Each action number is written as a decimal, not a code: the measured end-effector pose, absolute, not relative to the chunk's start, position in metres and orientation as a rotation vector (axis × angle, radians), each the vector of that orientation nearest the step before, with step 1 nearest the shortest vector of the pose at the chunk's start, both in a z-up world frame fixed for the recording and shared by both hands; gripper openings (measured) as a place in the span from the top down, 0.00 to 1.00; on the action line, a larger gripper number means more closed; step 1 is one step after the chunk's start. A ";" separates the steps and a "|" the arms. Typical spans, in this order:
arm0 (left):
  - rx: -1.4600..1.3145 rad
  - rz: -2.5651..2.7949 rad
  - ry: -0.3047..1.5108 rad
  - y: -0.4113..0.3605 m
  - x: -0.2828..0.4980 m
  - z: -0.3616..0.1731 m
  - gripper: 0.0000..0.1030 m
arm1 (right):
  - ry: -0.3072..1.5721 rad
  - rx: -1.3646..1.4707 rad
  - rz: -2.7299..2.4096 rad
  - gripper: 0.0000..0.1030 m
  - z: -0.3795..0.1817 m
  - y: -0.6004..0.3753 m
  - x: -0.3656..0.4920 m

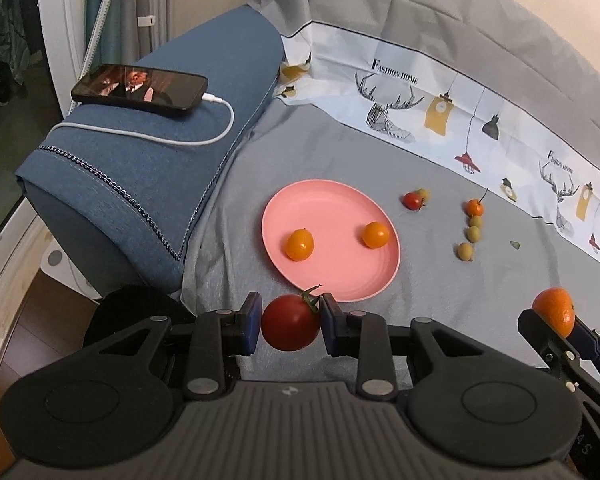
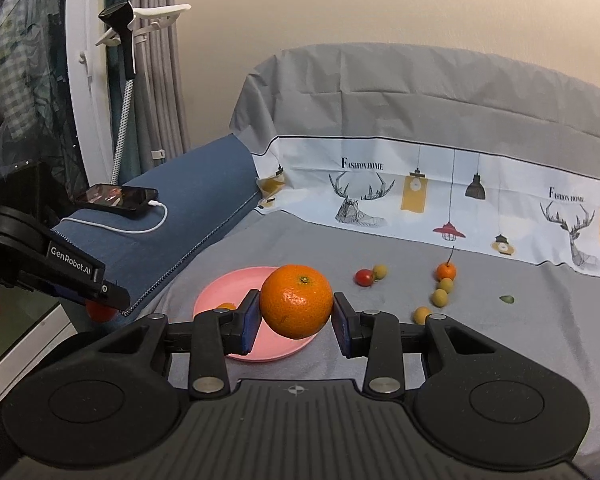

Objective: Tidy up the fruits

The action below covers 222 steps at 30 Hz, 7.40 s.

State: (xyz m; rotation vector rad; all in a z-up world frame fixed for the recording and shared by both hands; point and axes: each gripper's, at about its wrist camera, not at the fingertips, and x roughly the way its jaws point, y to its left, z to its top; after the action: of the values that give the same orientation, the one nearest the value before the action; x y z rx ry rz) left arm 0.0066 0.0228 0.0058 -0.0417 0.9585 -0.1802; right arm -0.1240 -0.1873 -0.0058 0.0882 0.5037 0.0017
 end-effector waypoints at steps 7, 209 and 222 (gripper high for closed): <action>-0.049 -0.189 0.956 0.026 0.004 0.005 0.67 | 0.501 0.085 -0.014 0.62 -0.004 -0.188 -0.129; 0.191 -0.100 0.901 -0.015 0.011 -0.019 0.00 | 0.613 0.114 -0.024 0.01 -0.027 -0.181 -0.097; 0.225 -0.146 0.951 -0.067 0.062 -0.033 0.00 | 0.646 0.215 -0.157 0.01 -0.052 -0.240 -0.065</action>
State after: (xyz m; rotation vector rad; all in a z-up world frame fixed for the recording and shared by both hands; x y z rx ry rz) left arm 0.0615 -0.0672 -0.0330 0.2247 0.9511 -0.1459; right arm -0.0645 -0.2401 -0.0518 0.2145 0.6465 -0.1567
